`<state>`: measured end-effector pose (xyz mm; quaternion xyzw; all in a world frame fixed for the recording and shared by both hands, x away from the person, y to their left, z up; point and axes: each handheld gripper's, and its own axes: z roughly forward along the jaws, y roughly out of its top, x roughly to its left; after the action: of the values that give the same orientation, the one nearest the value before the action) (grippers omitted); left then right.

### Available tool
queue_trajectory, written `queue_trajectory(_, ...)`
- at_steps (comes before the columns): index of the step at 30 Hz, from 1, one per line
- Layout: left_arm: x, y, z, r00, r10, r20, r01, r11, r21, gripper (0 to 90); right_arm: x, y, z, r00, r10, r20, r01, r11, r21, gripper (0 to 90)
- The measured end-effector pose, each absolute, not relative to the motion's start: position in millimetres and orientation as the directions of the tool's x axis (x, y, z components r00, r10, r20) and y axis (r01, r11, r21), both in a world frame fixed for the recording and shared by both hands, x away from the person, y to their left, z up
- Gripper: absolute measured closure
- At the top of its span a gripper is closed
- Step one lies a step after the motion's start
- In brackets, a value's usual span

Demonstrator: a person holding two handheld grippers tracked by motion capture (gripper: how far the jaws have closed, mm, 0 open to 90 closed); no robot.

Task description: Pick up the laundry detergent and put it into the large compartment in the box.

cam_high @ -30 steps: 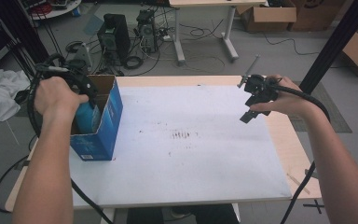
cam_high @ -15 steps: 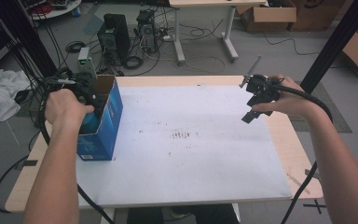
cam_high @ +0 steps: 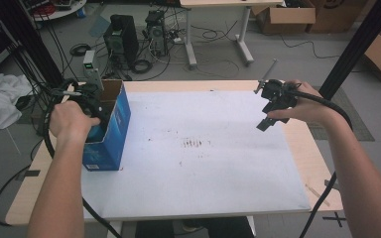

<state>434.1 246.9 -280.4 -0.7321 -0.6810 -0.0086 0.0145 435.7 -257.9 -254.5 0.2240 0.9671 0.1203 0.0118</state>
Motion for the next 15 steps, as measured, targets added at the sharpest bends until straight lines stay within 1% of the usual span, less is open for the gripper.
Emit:
queue_trajectory(8, 434.2, 247.2, -281.3, 0.08, 0.996, 0.033, 0.997, -0.079, -0.019, 37.9, 435.4, -256.3, -255.6, -0.901, 0.433, 0.034, 0.428, 0.872, 0.239, 23.5)
queue_trajectory(15, 432.6, 251.7, -281.5, 0.064, 0.998, 0.013, 0.998, -0.064, -0.002, 37.8, 435.5, -257.7, -255.6, -0.9, 0.435, 0.034, 0.43, 0.871, 0.238, 23.6)
